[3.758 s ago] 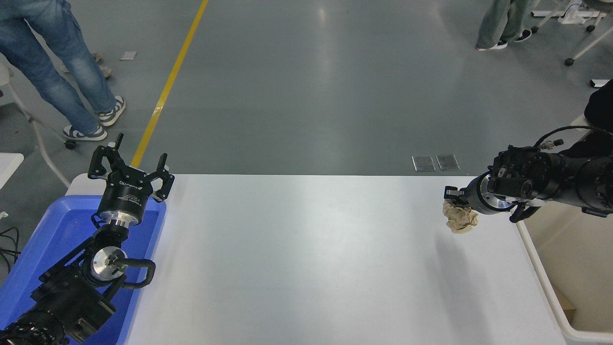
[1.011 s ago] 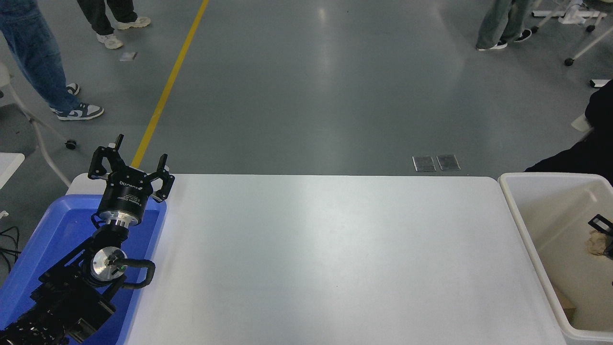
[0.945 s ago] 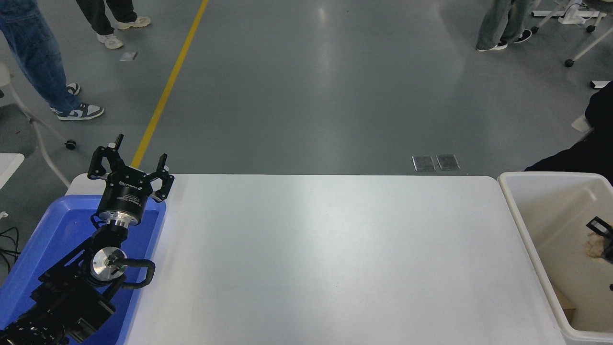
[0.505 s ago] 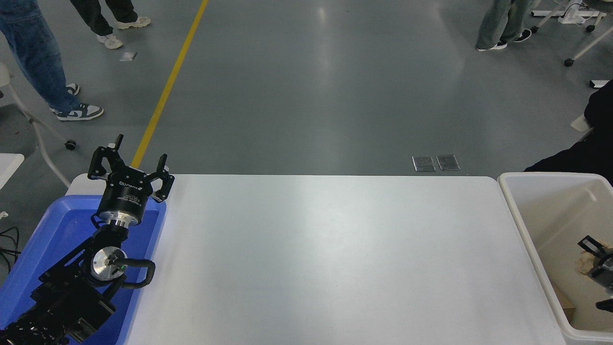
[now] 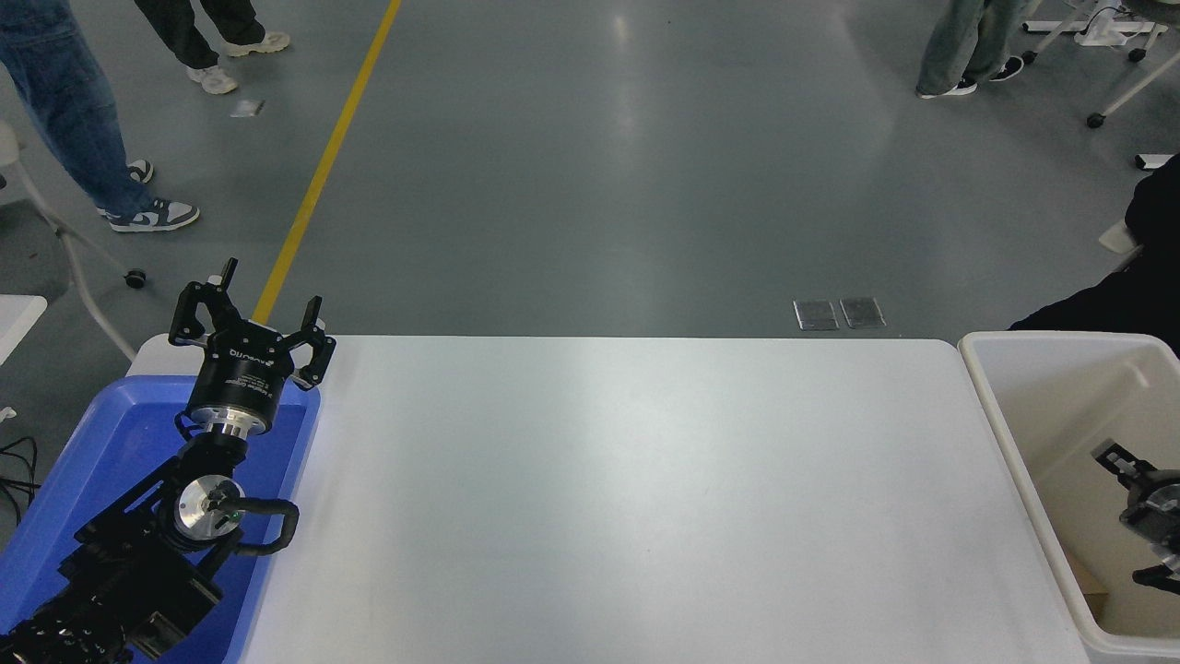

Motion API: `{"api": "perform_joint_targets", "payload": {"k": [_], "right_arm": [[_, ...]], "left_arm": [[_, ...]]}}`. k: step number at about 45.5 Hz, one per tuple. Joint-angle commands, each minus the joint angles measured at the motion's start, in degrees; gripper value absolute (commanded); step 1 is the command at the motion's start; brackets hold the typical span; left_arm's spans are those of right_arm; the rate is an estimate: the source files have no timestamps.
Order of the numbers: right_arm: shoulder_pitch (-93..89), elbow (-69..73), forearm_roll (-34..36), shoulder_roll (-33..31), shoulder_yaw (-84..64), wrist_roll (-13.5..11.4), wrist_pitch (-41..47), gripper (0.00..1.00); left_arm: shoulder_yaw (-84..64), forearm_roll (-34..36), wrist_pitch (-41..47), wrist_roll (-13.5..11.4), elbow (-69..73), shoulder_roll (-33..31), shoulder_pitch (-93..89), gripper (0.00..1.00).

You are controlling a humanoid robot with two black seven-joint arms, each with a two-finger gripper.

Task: Pick up paper ball place in dustbin

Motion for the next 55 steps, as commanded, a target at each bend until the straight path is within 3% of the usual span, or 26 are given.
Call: {"api": "perform_joint_targets", "payload": {"k": [1, 10, 27, 48, 55], "right_arm": [[11.6, 6.8, -0.6, -3.1, -5.7, 0.1, 0.3, 1.0], [27.5, 18.9, -0.7, -1.2, -22.5, 0.1, 0.3, 1.0], [50.8, 37.7, -0.5, 7.8, -35.9, -0.2, 5.3, 1.0], [79.8, 61.7, -0.7, 8.5, -35.2, -0.2, 32.5, 1.0], [82.5, 62.0, -0.8, 7.9, -29.8, -0.2, 42.4, 1.0]], "left_arm": [[0.1, 0.0, 0.0, 0.0, -0.1, 0.0, -0.1, 0.98], [0.1, 0.0, 0.0, 0.0, -0.1, 0.0, -0.1, 0.98], [0.1, 0.0, 0.0, 0.0, 0.0, 0.0, -0.1, 0.98], [0.1, 0.0, 0.0, 0.0, 0.0, 0.0, -0.1, 0.98], [0.1, 0.0, 0.0, 0.0, 0.0, 0.0, -0.1, 0.98]]}}
